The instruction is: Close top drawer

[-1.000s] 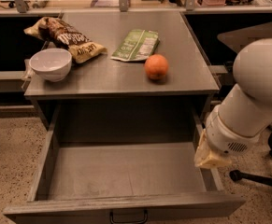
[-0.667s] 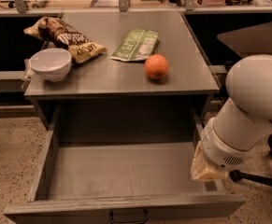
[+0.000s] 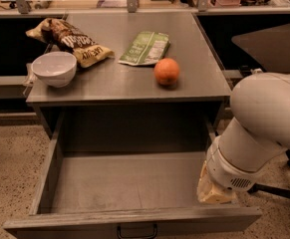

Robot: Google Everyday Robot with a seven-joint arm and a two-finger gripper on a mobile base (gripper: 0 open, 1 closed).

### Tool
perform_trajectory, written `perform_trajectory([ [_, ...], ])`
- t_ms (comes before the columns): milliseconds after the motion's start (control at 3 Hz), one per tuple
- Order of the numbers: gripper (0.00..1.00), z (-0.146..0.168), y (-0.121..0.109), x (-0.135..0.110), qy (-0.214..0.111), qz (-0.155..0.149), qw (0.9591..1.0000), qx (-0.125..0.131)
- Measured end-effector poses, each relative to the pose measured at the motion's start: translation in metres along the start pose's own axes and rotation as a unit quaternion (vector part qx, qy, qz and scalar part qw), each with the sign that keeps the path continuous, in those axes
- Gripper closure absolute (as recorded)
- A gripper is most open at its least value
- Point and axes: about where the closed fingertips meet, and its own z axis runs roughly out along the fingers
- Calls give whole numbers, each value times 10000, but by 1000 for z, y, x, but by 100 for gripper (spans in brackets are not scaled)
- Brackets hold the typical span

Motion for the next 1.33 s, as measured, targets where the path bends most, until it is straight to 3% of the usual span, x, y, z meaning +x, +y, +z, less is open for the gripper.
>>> perform_trajectory([
  [667,100,23,30,-10,289,-178,9989,-328],
  [1333,100,52,48,-20,143,-358,9983,-447],
])
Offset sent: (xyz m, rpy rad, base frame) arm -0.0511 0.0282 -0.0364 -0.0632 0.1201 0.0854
